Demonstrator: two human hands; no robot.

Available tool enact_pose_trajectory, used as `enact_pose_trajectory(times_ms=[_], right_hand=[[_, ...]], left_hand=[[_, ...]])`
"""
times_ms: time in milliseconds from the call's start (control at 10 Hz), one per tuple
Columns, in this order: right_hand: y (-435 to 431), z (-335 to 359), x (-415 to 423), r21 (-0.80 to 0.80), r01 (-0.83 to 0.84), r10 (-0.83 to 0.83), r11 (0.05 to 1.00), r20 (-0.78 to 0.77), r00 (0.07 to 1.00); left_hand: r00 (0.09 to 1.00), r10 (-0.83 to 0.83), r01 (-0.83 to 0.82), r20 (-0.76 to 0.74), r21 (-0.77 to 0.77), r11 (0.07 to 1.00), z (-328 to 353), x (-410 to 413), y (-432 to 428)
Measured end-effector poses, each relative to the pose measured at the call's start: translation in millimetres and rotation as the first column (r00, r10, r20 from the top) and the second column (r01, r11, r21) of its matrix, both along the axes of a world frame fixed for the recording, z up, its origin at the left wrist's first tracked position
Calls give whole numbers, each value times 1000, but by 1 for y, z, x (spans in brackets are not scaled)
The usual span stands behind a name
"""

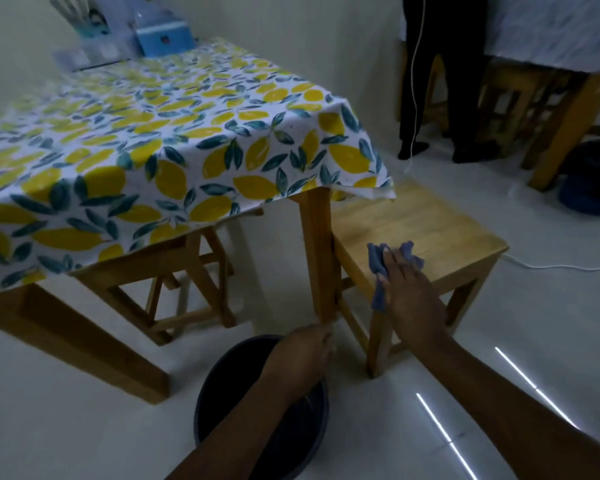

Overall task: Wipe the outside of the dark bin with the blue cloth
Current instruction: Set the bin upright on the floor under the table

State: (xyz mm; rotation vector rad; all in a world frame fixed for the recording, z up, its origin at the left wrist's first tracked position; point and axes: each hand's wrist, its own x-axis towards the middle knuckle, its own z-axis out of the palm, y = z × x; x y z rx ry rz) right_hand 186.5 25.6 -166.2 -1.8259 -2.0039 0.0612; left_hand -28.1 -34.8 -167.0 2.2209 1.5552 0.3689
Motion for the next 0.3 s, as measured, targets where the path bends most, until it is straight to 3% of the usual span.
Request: enact_pose_trajectory(times_ms=[100,200,300], right_hand=[[21,-26,8,-138,39,-18,990,149,989],[28,-42,7,-110,73,-45,991,240,970],[23,-37,2,-42,78,-66,996,227,972]], left_hand=[[997,32,-30,69,-38,999,-4,9,24],[990,62,-54,126,-68,996,-14,12,50],[983,99,-88,153,-76,993,-11,12,55]])
